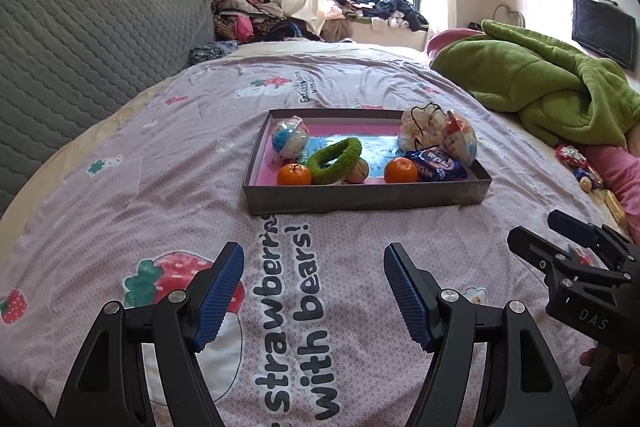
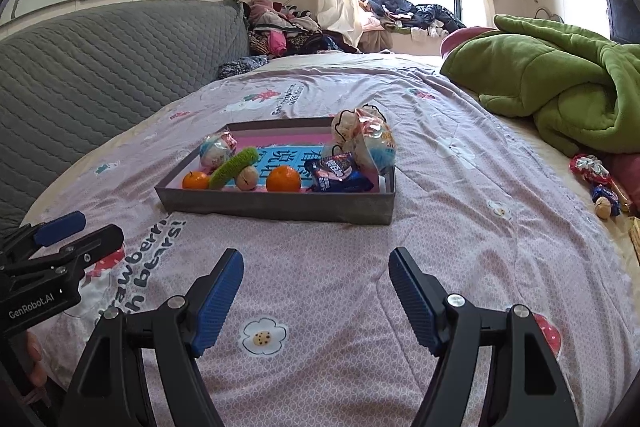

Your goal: Organize objects

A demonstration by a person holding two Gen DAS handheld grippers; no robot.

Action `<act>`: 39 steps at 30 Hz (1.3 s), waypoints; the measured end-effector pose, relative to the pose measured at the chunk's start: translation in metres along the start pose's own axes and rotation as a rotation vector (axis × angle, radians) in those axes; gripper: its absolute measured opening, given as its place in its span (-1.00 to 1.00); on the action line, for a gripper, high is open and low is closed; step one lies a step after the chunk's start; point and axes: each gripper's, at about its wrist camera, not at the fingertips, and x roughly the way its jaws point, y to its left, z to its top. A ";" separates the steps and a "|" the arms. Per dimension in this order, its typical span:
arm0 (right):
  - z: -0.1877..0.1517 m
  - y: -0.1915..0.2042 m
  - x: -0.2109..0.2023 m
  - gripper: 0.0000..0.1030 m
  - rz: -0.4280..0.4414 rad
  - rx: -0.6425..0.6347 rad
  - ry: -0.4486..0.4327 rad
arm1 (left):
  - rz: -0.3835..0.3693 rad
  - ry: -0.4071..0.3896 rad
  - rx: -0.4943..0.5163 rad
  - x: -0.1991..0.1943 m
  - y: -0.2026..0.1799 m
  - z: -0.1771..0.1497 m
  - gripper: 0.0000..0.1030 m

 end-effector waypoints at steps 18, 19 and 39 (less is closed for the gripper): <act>-0.020 -0.005 0.012 0.45 -0.003 0.035 0.029 | 0.016 0.023 0.001 0.016 0.005 -0.015 0.44; -0.021 -0.005 0.013 0.45 -0.006 0.033 0.032 | 0.016 0.027 0.000 0.017 0.004 -0.016 0.44; -0.024 -0.004 0.017 0.45 -0.019 0.024 0.053 | 0.012 0.022 -0.018 0.017 0.007 -0.020 0.44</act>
